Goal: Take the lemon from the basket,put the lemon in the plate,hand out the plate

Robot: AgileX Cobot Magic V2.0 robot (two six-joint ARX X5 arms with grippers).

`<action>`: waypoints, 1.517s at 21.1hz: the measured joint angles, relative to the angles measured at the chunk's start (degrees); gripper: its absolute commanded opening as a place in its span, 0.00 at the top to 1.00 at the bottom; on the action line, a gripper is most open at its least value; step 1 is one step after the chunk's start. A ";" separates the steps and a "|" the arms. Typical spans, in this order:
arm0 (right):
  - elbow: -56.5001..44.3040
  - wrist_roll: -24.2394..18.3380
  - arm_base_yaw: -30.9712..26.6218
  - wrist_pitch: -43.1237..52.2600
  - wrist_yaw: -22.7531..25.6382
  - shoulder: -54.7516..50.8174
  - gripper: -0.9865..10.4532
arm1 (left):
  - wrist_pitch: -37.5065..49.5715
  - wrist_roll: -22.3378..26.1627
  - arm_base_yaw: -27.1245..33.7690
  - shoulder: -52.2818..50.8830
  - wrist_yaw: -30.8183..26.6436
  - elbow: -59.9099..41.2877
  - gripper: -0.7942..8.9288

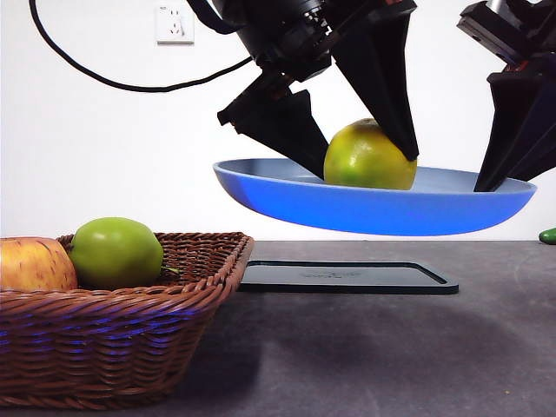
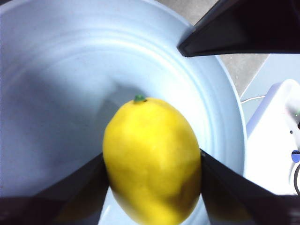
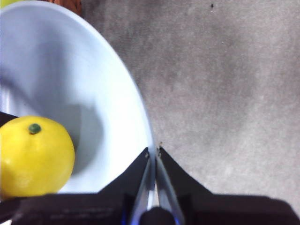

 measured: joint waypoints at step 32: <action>38.84 2.49 -11.65 1.53 0.87 45.88 0.91 | -25.31 6.03 0.70 -11.04 0.17 18.43 0.56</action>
